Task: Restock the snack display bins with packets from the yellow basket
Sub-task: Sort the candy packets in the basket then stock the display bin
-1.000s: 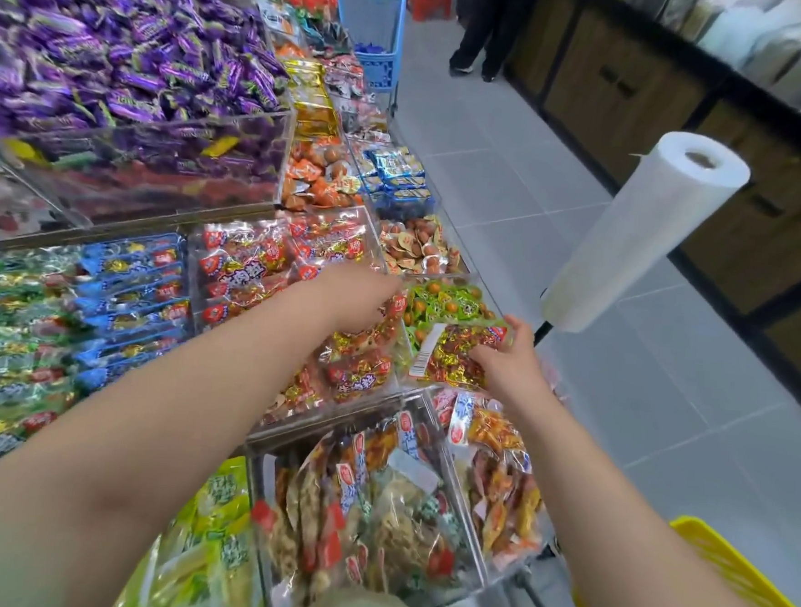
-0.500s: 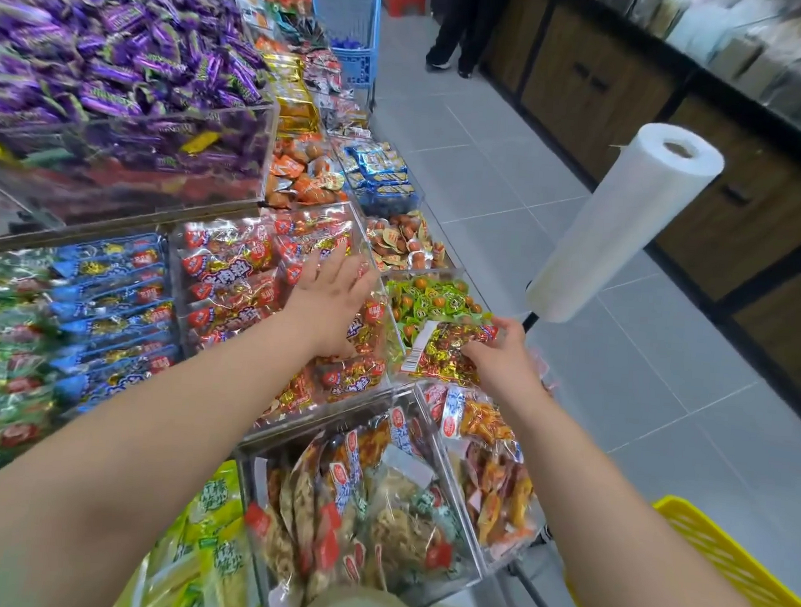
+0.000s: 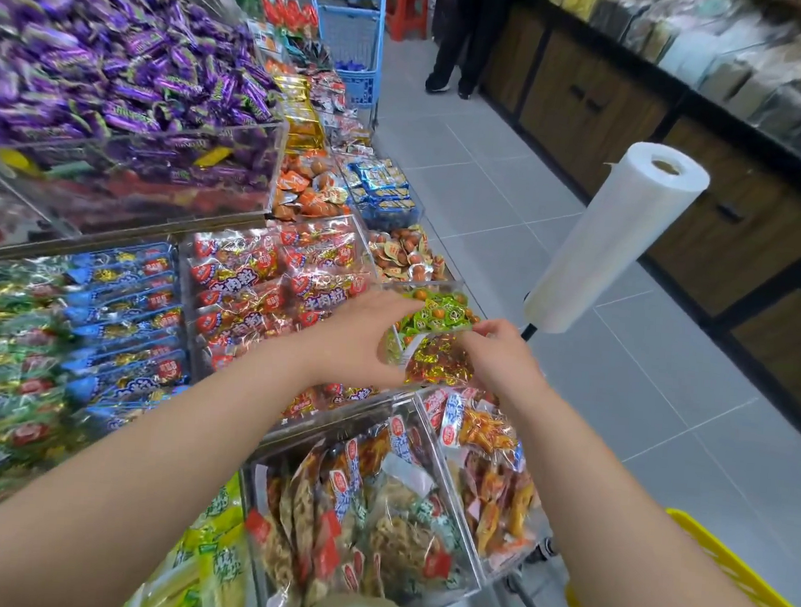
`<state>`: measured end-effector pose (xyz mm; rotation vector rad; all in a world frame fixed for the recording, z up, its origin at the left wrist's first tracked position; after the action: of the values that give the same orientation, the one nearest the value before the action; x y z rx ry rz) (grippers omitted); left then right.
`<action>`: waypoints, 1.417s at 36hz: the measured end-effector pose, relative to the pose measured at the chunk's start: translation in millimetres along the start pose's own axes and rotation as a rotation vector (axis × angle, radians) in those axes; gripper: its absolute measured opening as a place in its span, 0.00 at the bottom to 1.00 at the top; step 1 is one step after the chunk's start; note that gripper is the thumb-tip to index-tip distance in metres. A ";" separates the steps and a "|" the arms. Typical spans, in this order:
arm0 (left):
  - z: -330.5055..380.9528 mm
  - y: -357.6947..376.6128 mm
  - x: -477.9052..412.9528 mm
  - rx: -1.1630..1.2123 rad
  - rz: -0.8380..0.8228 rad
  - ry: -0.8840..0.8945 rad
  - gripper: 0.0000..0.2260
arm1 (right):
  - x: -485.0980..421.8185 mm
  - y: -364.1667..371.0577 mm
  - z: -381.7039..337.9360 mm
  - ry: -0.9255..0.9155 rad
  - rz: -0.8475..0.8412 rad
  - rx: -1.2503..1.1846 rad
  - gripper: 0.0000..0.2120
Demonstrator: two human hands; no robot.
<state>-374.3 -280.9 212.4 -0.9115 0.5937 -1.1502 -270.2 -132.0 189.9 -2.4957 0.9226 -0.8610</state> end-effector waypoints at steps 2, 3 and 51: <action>17.5 4.9 9.9 0.071 -0.028 0.012 0.43 | 1.4 6.2 -8.3 0.002 -0.044 0.004 0.04; 21.5 7.0 12.7 0.063 -0.006 -0.001 0.41 | 2.2 11.0 -12.0 0.015 -0.077 -0.020 0.05; -77.9 32.0 -1.4 -0.606 -0.146 -0.356 0.48 | -28.3 102.0 31.6 -0.116 -0.305 0.313 0.16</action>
<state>-420.8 -298.8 144.4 -1.6618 0.5962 -0.9103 -314.6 -184.0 103.2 -2.4088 0.3413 -0.8631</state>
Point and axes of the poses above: each hand's wrist, its own x-axis away from the middle knuckle, its own y-axis out of the palm, z = x × y, the point moved 6 cm from there along -x, towards the middle knuckle, and after that the axes turned 5 degrees about y, right-handed, at the moved point
